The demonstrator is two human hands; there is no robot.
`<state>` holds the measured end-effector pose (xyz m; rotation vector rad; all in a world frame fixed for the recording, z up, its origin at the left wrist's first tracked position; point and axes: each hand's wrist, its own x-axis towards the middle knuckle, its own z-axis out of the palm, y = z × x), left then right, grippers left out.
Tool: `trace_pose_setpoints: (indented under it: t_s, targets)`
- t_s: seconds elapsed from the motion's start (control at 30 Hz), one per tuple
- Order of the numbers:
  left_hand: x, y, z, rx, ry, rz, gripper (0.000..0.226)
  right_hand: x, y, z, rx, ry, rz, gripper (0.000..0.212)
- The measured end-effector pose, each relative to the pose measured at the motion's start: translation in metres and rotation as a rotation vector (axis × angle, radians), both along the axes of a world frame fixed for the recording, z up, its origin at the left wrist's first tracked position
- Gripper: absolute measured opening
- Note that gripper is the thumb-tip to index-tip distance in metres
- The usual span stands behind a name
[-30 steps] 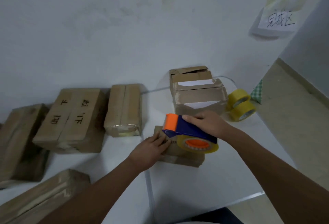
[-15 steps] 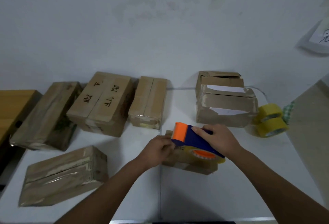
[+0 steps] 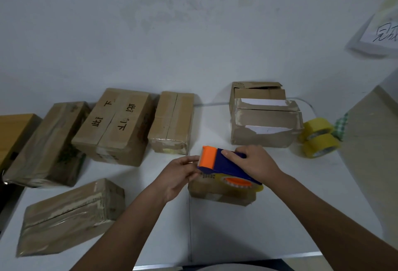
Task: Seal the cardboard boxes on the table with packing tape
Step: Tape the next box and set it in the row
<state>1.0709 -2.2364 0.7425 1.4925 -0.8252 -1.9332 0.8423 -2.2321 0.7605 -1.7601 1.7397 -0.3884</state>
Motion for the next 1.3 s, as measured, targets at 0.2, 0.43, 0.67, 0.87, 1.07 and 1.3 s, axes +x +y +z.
trace_pose_setpoints:
  t_s: [0.2,0.43,0.67,0.87,1.07,1.3]
  targets:
    - [0.002,-0.011,0.005,-0.100,-0.180,-0.107,0.015,0.004,-0.001,0.003,0.000,0.054,0.037,0.052]
    - [0.008,-0.013,0.008,-0.256,-0.264,-0.122,0.019,0.005,-0.006,0.019,-0.008,0.111,0.123,0.050]
    - [0.026,-0.019,0.012,-0.262,-0.203,0.080,0.012,-0.004,-0.015,0.037,-0.012,0.159,0.165,0.059]
    - [0.070,-0.015,-0.007,-0.169,-0.187,0.157,0.011,-0.015,-0.016,0.037,0.034,0.334,0.158,0.063]
    - [0.068,-0.013,-0.035,-0.095,-0.246,0.161,0.015,-0.002,-0.010,0.022,0.043,0.436,0.150,0.058]
    - [0.059,-0.010,-0.067,-0.154,-0.377,0.230,0.019,0.011,-0.009,0.011,0.013,0.506,0.087,0.060]
